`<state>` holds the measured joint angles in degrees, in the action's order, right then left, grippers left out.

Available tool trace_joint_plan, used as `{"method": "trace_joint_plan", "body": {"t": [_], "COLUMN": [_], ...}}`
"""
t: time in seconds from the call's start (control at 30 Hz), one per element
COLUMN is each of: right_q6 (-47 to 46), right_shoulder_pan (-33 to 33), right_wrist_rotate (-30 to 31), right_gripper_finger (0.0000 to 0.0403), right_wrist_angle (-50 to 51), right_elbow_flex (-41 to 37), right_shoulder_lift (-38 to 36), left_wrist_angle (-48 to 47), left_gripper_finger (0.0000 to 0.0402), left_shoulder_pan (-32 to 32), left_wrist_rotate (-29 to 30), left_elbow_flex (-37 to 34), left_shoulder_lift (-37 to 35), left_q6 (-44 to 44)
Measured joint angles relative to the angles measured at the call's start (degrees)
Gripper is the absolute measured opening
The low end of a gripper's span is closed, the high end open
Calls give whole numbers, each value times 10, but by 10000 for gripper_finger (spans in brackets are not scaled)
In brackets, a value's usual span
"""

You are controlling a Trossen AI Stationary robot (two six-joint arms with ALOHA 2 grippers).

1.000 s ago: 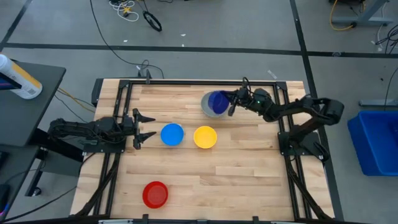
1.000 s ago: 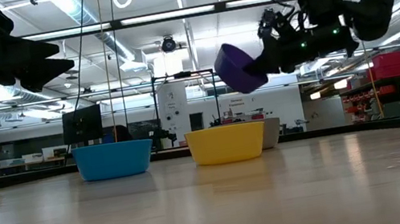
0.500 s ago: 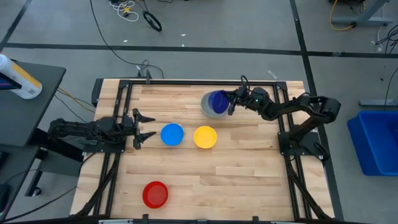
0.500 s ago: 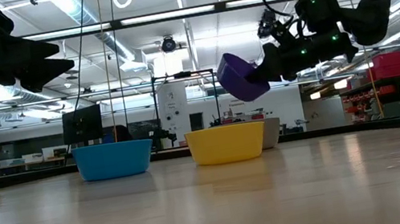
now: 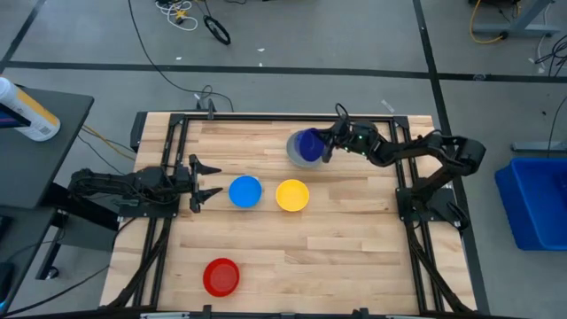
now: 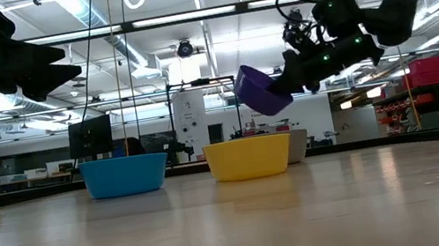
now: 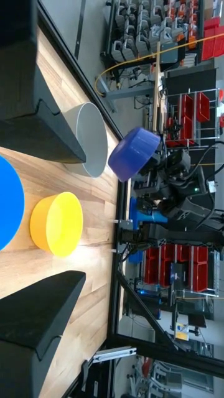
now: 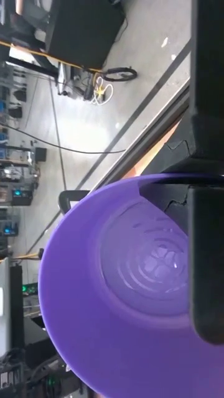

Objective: Nest bowls inside each other
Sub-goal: Stack the dark blue bowl on the gray bowl

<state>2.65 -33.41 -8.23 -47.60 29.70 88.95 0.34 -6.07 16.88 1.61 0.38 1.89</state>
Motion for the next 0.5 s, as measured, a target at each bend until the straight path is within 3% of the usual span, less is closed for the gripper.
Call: {"method": "trace_joint_plan", "body": {"t": [0.27,0.5], "right_q6": [7,8], "right_shoulder_pan": [-2,-14], "right_wrist_rotate": [1,-4], "right_gripper_finger": [4,4], "right_wrist_angle": [75,83], "right_elbow_flex": [26,26], "right_shoulder_lift": [0,0], "left_wrist_angle": [0,0], "left_gripper_finger": [307,307], "left_shoulder_pan": [0,0], "left_wrist_rotate": [0,0], "left_elbow_flex": [0,0], "left_shoulder_lift": [0,0], "left_q6": [-1,-2]}}
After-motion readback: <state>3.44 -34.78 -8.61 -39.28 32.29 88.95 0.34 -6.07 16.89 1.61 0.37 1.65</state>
